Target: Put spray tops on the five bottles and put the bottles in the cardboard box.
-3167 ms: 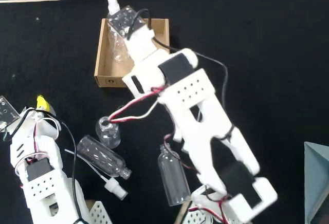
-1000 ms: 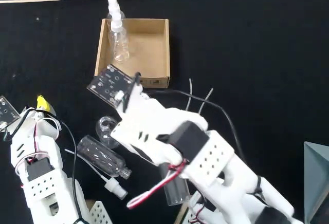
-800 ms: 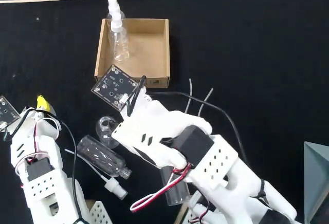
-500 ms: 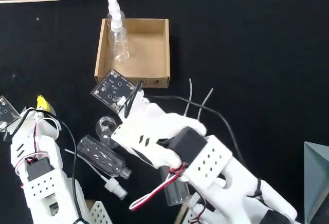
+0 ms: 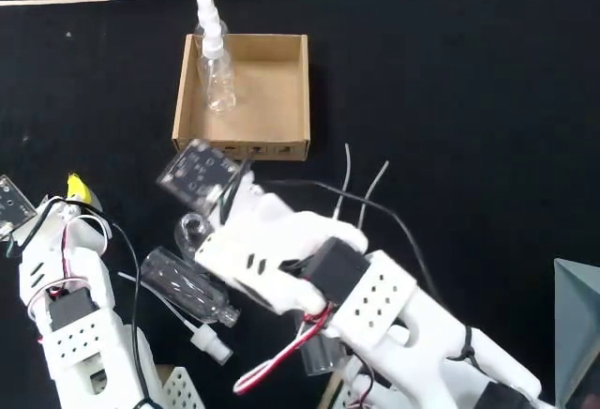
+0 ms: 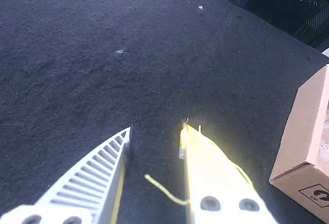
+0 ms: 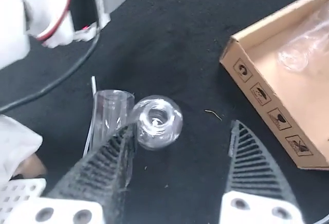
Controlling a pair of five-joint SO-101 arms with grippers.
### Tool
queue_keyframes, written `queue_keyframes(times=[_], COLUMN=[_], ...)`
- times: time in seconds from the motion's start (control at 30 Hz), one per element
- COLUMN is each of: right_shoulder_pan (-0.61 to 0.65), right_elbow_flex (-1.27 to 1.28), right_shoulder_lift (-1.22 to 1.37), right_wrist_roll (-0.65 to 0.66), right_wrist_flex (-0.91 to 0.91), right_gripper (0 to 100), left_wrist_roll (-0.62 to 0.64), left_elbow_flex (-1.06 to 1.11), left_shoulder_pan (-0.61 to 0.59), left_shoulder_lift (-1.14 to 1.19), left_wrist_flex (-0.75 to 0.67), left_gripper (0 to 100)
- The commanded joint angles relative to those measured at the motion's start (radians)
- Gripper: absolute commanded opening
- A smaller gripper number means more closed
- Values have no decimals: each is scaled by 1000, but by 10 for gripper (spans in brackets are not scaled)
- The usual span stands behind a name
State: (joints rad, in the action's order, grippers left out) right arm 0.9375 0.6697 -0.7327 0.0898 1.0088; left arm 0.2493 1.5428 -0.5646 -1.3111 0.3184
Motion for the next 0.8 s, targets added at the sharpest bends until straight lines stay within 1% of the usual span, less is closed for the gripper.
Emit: queue_keyframes(times=[0.0,0.17,0.77], right_shoulder_pan=[49,64,75], right_elbow_flex=[25,128,303], right_shoulder_lift=[-35,-35,-35], right_wrist_roll=[9,8,8], right_wrist_flex=[-72,-193,-430], right_gripper=[241,241,241], left_wrist_roll=[5,5,5], left_elbow_flex=[-7,-7,-7], left_shoulder_pan=[1,1,-1], left_shoulder_lift=[-15,-15,-15], left_wrist_flex=[-23,-23,-23], left_gripper=[149,149,149])
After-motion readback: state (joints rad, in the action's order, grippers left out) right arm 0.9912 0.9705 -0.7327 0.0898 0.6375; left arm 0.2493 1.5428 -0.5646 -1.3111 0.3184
